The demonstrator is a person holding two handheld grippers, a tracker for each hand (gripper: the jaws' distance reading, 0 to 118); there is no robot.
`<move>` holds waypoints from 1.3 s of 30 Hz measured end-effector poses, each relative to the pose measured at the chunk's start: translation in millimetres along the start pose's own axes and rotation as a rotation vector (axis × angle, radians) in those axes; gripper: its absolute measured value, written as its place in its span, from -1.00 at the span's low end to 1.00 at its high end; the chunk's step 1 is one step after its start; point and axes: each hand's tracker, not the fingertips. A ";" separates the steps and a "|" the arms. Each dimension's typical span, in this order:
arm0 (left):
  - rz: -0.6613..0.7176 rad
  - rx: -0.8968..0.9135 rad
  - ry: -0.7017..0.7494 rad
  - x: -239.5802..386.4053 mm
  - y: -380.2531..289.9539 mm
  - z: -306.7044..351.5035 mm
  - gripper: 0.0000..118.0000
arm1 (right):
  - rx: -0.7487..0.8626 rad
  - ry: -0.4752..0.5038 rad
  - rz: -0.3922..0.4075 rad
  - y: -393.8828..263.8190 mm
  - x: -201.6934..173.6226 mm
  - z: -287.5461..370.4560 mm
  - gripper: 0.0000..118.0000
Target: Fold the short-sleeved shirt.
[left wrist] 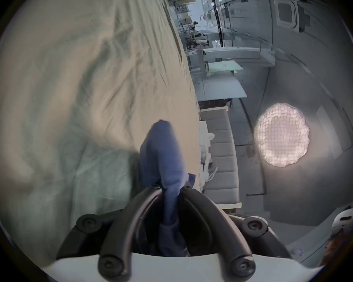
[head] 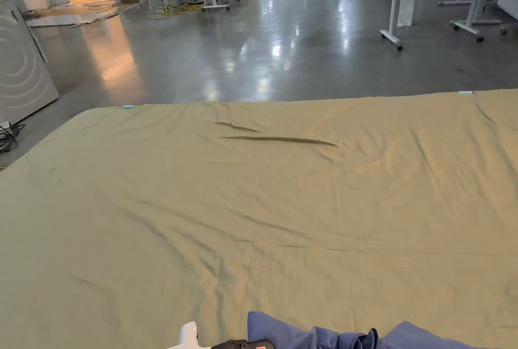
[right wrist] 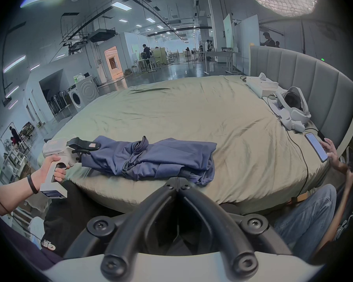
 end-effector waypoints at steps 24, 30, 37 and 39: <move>-0.316 0.204 0.266 73.1 30.1 135.8 -0.84 | -0.001 0.074 -0.008 3.0 -6.9 -4.6 -1.00; -0.386 -0.018 0.267 81.9 -7.3 -11.3 -0.84 | 0.019 0.036 0.035 -0.5 -5.6 14.9 -1.00; -0.525 -0.086 0.525 92.5 -33.7 -77.9 -0.62 | 0.002 -0.016 -0.033 -15.8 19.1 24.1 -1.00; -0.543 -0.080 0.486 105.0 -34.5 -64.2 -0.44 | -0.012 -0.016 -0.048 -19.2 24.2 20.1 -1.00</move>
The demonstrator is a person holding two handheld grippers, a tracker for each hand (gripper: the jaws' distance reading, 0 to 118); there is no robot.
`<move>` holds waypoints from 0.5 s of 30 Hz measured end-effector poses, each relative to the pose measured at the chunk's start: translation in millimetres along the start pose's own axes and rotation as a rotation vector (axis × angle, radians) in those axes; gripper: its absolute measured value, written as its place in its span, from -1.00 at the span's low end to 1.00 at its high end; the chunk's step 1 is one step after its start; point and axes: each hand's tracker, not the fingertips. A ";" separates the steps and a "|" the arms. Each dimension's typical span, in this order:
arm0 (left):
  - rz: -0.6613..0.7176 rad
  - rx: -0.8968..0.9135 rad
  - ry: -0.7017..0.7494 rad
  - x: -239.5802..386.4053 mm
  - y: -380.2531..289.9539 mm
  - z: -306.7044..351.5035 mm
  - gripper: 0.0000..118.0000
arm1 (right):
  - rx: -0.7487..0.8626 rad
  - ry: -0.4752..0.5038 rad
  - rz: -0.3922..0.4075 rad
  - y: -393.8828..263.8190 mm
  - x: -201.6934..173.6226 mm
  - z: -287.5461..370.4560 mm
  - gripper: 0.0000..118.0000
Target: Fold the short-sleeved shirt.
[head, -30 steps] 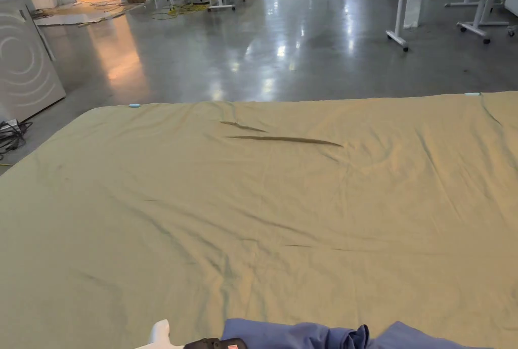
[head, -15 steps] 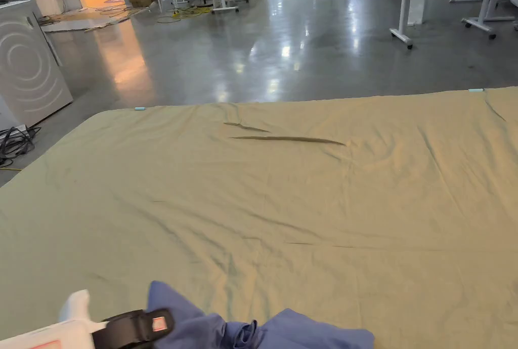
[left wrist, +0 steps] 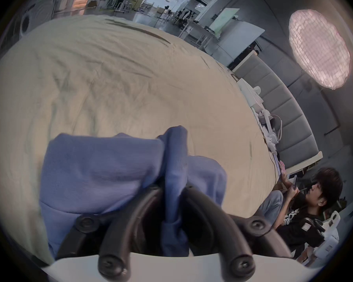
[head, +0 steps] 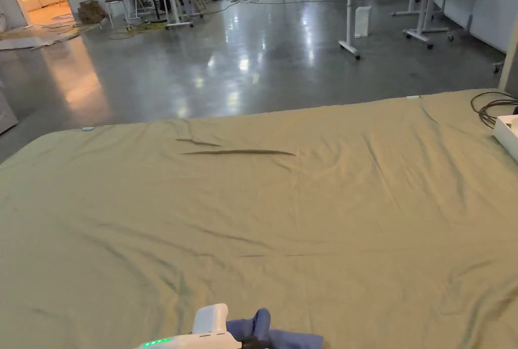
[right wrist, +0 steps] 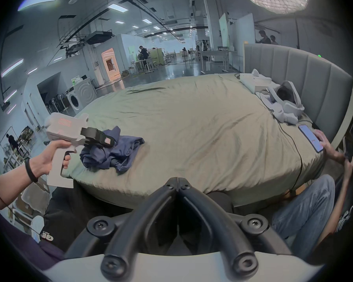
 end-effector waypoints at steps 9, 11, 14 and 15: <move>0.246 0.193 -0.204 -33.7 -6.3 40.8 0.20 | -0.001 0.052 -0.009 0.4 -0.7 -12.1 -1.00; 0.286 0.103 -0.211 -38.2 -15.3 16.5 -0.52 | -0.001 0.053 0.000 0.5 -2.7 -11.2 -1.00; 0.233 -0.038 -0.229 -26.7 -26.5 -28.9 -0.65 | -0.014 0.037 0.023 -1.7 -4.7 -9.7 -1.00; 0.195 -0.093 -0.171 -21.3 -29.5 -43.6 -0.66 | -0.020 0.033 0.028 -2.2 -5.0 -9.7 -1.00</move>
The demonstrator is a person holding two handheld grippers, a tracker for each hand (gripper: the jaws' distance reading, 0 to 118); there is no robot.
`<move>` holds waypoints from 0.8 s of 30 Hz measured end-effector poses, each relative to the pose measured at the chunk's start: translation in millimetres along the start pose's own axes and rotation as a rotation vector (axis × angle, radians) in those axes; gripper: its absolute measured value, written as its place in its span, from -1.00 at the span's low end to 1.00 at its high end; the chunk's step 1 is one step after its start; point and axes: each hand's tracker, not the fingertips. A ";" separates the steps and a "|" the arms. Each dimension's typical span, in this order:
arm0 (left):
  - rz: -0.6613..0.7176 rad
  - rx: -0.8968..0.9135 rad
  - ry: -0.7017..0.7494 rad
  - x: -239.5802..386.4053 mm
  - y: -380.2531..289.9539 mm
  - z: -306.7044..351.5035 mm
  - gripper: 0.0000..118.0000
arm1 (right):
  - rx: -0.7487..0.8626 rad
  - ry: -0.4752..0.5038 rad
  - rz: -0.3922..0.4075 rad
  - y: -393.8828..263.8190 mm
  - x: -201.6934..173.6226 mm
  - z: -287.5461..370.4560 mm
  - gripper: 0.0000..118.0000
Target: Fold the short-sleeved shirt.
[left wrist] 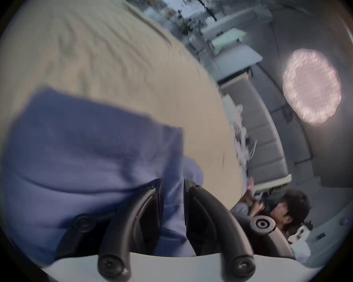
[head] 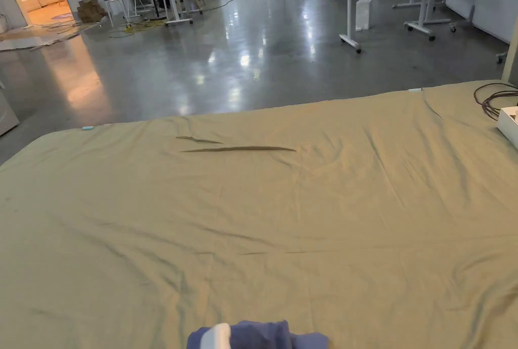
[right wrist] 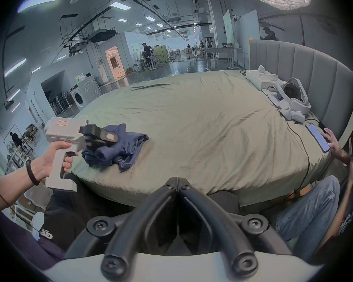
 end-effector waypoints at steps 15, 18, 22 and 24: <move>-0.270 0.378 0.011 20.7 -26.2 117.9 -0.90 | -0.106 0.264 0.098 34.0 -54.9 -99.0 -1.00; -0.217 0.425 -0.003 0.8 -29.0 158.2 -0.90 | -0.130 0.340 0.103 49.4 -85.1 -161.9 -1.00; -0.199 0.451 0.118 -30.5 -22.4 174.8 -0.89 | -0.230 0.377 0.046 66.1 -109.3 -236.9 -1.00; -0.130 0.435 0.126 -46.6 -17.8 174.8 -0.76 | -0.278 0.328 0.090 66.1 -114.6 -260.4 -1.00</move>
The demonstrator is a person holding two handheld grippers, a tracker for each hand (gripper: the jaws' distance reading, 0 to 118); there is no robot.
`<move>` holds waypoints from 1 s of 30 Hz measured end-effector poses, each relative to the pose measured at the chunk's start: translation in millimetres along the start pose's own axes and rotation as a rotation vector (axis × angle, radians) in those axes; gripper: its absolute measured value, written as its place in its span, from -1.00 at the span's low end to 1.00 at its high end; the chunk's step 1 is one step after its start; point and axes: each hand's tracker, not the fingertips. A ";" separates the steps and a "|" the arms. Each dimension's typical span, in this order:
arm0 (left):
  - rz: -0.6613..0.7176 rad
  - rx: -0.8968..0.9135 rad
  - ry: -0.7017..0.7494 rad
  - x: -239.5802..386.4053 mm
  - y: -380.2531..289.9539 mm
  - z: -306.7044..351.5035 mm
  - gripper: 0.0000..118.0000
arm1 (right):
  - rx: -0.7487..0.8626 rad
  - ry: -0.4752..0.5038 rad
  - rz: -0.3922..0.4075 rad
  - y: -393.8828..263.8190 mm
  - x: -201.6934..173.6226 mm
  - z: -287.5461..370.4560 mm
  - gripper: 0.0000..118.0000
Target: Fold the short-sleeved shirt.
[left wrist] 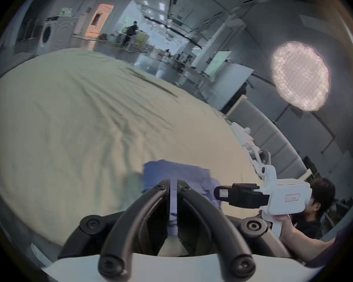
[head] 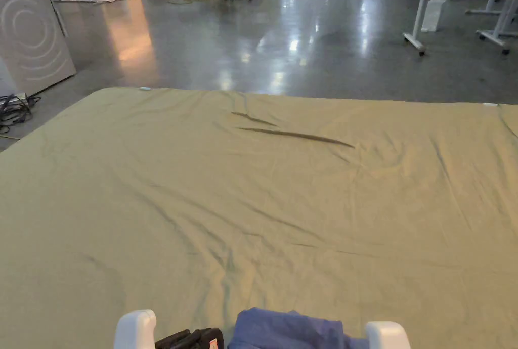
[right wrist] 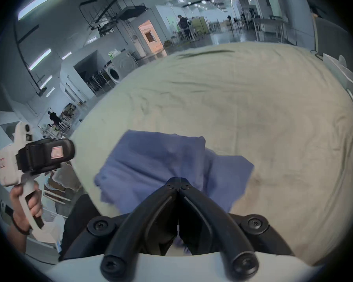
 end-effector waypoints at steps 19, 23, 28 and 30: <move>0.395 -0.388 -0.236 -48.3 -17.3 -134.0 -0.35 | -0.074 -0.029 -0.069 -13.2 21.4 -20.9 -1.00; 0.364 -0.343 -0.212 -35.5 -13.3 -117.7 -0.37 | -0.067 -0.022 -0.057 -11.2 17.7 -5.2 -1.00; 0.527 -0.197 -0.324 -51.6 8.4 -62.0 -0.38 | 0.089 0.086 -0.115 -23.7 10.5 61.2 -1.00; 0.410 -0.184 -0.252 -70.9 34.4 -29.1 -0.38 | 0.105 0.079 -0.104 -32.2 8.4 83.1 -1.00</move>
